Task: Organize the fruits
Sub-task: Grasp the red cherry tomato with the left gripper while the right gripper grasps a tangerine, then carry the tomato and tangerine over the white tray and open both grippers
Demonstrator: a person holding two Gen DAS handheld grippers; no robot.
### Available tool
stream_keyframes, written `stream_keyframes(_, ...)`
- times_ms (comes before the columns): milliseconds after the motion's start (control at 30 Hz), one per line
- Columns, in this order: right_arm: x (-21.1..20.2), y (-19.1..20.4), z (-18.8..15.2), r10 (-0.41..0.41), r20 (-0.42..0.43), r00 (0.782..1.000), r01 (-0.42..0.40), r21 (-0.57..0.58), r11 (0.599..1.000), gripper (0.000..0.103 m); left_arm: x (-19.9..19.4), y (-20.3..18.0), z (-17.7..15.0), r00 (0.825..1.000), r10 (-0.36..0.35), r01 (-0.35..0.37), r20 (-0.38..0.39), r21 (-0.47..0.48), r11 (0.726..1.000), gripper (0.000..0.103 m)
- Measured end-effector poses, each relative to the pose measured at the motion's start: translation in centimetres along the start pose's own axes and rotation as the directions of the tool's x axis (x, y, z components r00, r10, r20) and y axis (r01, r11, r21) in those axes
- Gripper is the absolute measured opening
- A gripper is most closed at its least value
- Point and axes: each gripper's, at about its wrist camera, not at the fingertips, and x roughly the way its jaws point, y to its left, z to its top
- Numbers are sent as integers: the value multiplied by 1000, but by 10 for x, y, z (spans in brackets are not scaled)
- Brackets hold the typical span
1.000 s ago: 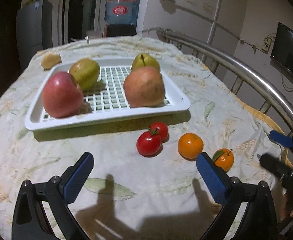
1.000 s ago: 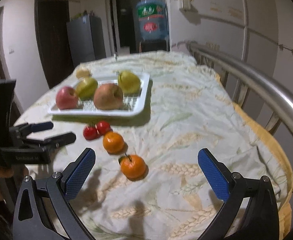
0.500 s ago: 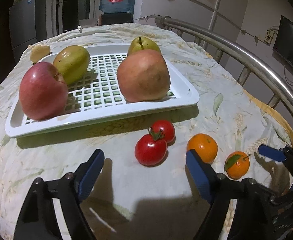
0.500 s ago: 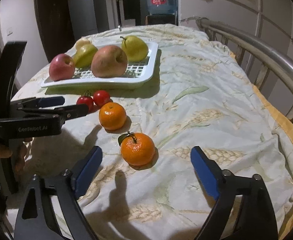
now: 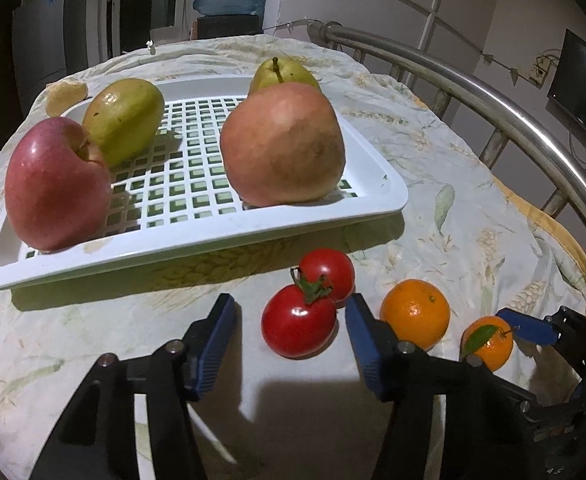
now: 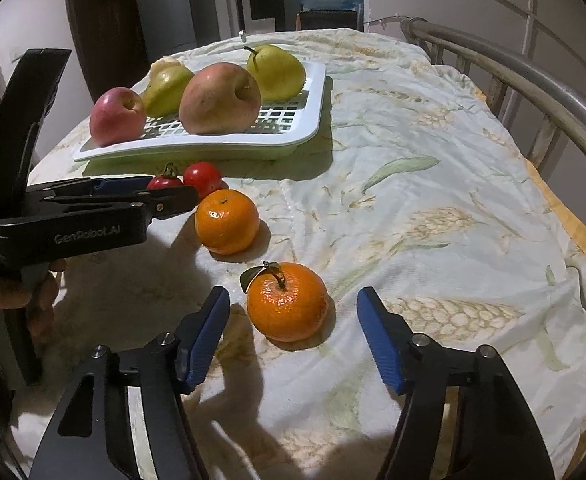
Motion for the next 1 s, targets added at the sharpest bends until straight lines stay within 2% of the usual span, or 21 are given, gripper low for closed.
stream_keyframes(100,3,0,0,0,-9,1000,0,0,1000,55,1,1,0,1000,-9,9,1,-6,1000,44)
stream_keyframes(233,6,0,0,0,-9,1000,0,3,1000,45,0,3,0,1000,-22,22,5,-18,1000,37)
stream_keyframes(333,6,1,0,7,-8,1000,-7,-1,1000,39,0,4,-1,1000,-26,26,6,-17,1000,36)
stream_keyframes(733,-2,1,-2,20,26,999,-20,12,1000,38,-13,10,-8,998,-69,69,11,-32,997,36)
stream_keyframes(1000,-16,6,3,32,55,998,-33,7,999,38,-36,16,-12,994,-95,98,47,-53,994,36)
